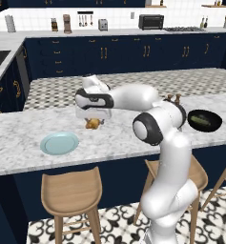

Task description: Pick the chicken drumstick and cucumber from their plates and place them in the bowl. Then put the bowl in the fridge.

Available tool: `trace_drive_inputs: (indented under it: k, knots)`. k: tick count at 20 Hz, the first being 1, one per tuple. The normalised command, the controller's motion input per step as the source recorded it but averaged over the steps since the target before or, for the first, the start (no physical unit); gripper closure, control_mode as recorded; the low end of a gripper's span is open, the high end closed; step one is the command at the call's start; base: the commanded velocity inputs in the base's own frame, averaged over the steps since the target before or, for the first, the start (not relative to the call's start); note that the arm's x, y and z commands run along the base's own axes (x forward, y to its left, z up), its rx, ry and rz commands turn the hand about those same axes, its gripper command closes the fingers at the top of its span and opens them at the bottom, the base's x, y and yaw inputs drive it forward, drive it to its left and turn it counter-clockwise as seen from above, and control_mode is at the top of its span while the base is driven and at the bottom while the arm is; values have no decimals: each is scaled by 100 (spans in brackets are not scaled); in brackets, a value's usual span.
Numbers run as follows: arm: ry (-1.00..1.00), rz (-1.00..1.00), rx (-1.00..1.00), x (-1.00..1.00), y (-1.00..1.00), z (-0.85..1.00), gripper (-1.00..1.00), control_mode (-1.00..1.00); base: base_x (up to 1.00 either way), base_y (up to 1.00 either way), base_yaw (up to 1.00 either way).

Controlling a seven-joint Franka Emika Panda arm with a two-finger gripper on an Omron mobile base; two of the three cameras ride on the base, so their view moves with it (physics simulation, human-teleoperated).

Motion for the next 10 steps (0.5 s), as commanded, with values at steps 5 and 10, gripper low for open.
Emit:
trace_drive_inputs:
  k: [5, 10]
  knots:
    - [0, -8, 6, -8, -100, 53, 100, -100, 0, 0, 0]
    - [0, -10, 0, 0, -100, 39, 100, -100, 0, 0, 0]
